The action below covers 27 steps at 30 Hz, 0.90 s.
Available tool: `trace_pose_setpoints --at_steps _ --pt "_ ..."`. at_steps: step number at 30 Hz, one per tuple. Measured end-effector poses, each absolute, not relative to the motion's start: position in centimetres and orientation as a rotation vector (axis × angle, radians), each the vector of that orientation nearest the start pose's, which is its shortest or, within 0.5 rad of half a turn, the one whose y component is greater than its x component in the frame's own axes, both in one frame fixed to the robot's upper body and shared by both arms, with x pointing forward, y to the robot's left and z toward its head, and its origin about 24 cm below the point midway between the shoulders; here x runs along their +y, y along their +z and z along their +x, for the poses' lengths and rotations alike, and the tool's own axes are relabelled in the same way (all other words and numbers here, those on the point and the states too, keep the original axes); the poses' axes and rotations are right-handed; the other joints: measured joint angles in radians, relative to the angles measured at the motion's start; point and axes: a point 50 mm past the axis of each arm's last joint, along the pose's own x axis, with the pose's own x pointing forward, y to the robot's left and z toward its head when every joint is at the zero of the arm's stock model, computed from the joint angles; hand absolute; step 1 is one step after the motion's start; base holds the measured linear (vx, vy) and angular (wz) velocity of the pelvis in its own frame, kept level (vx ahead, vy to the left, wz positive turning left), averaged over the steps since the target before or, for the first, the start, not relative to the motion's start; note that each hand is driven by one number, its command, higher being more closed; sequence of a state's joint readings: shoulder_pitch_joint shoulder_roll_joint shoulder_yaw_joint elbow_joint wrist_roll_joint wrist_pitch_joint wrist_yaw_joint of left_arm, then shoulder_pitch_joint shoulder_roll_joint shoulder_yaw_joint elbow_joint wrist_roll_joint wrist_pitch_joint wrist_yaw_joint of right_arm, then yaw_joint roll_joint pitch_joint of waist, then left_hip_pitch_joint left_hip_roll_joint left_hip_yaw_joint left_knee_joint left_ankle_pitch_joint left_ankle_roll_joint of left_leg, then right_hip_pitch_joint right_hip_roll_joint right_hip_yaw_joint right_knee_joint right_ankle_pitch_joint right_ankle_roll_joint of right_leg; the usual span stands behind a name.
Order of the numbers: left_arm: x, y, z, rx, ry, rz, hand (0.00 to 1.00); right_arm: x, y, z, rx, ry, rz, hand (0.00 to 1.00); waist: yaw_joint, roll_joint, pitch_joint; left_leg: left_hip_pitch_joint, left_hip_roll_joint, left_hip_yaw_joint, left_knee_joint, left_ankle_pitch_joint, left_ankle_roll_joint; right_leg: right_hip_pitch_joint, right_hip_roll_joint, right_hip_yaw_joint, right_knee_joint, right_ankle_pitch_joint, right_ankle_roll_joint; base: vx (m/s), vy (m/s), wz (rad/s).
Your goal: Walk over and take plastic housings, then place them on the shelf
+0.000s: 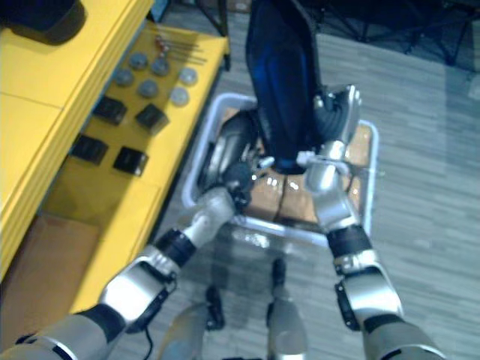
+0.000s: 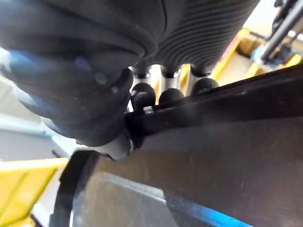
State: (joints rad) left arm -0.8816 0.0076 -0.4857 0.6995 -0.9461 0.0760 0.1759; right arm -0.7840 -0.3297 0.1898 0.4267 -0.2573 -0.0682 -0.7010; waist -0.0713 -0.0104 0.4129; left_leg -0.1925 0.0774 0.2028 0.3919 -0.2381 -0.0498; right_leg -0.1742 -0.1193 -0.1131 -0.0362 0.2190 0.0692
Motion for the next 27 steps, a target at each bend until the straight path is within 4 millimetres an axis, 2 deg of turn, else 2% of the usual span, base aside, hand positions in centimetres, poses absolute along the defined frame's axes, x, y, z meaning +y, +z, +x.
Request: trace_pose_setpoints --at_steps 6,14,19,27 --pt "-0.6 11.7 36.0 0.215 -0.403 -0.458 0.00 -14.4 20.3 36.2 -0.642 -0.455 -0.492 1.00 -0.002 0.000 0.000 -0.001 0.002 0.001 0.000 -0.001 0.001 0.000 0.000 0.003 0.000 0.000 -0.001 -0.01 -0.001 0.00" --pt "-0.5 12.7 36.3 0.159 -0.371 -0.509 0.00 -14.1 20.4 36.2 -0.651 -0.443 -0.469 1.00 -0.004 0.000 0.000 -0.001 0.001 0.003 -0.002 -0.001 0.001 -0.001 0.000 0.003 -0.005 0.002 0.000 0.00 0.000 0.00" --pt "-0.2 13.6 36.5 0.090 -0.352 -0.536 0.00 -13.5 20.9 36.1 -0.679 -0.425 -0.459 1.00 -0.017 0.002 0.035 0.000 -0.001 0.003 -0.004 -0.001 0.001 -0.001 -0.002 0.003 -0.005 0.003 0.001 0.00 0.000 0.00" --pt "0.1 14.2 36.6 0.048 -0.311 -0.556 0.00 -12.9 20.3 35.9 -0.681 -0.399 -0.463 1.00 -0.024 0.002 0.037 0.014 -0.001 0.012 -0.020 0.000 0.001 0.001 -0.001 0.009 -0.007 0.003 0.001 0.00 0.001 -0.02"
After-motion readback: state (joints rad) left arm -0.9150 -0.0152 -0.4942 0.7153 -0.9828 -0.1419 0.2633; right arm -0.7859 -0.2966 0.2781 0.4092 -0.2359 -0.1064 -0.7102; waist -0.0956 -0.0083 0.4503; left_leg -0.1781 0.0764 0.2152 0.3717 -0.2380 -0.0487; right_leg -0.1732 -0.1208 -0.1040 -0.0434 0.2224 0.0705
